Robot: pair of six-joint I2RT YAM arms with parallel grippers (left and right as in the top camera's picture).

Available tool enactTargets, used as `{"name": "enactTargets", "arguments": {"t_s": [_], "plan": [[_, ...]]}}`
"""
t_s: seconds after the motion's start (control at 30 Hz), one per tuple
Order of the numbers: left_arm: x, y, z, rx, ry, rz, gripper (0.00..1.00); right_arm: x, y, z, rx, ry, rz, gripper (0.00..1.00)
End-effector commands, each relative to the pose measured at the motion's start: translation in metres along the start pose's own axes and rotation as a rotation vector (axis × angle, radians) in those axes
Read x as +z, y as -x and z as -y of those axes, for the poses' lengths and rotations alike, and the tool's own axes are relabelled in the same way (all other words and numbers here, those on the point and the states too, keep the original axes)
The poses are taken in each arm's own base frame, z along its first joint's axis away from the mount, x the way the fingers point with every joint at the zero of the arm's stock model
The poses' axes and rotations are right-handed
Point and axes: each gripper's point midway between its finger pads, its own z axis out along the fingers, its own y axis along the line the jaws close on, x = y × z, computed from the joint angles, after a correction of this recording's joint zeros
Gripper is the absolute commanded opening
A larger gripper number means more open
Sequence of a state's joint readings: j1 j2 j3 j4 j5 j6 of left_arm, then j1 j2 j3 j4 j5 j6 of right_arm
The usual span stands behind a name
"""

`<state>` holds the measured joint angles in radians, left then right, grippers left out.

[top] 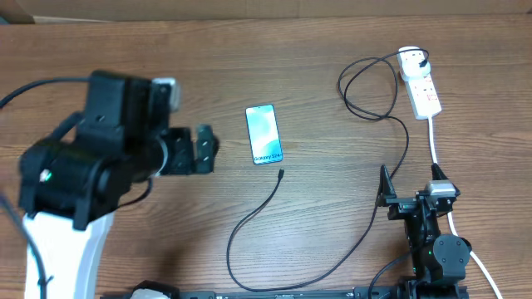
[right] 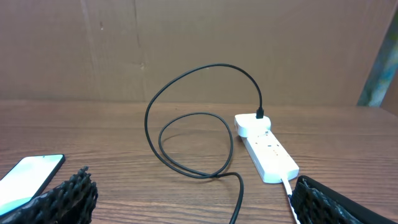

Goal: Plug charger to phone and switch on socket
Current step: 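Raise the left arm and swing its gripper toward the phone, then move the left gripper over the phone and align above it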

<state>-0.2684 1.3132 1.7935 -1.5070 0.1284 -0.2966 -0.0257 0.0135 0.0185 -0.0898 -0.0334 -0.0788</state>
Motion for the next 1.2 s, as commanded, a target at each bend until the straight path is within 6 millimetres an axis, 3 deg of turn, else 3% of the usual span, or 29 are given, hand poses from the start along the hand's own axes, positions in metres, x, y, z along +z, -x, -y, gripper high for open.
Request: {"name": "enactTargets", "arguments": {"t_s": [0.0,0.07,0.2,0.4,0.57,1.17], "plan": [[0.001,0.002,0.03,-0.025,-0.148,-0.035,1.0,0.0,-0.001,0.003,-0.001,-0.013,0.006,1.0],[0.01,0.006,0.041,-0.026,-0.202,-0.062,1.0,0.0,-0.001,0.003,-0.001,-0.013,0.006,1.0],[0.034,0.005,0.044,-0.046,-0.173,-0.138,1.0,0.0,-0.001,0.003,-0.001,-0.013,0.006,1.0],[0.073,-0.007,0.023,-0.149,0.109,-0.218,1.0,0.0,-0.001,0.003,-0.001,-0.013,0.006,1.0],[0.091,-0.012,0.023,-0.194,0.238,-0.222,1.0,0.0,-0.001,0.003,-0.001,-0.013,0.006,1.0],[0.147,-0.03,0.037,-0.219,0.236,-0.414,1.0,0.0,-0.001,0.003,-0.001,-0.013,0.006,1.0]]}}
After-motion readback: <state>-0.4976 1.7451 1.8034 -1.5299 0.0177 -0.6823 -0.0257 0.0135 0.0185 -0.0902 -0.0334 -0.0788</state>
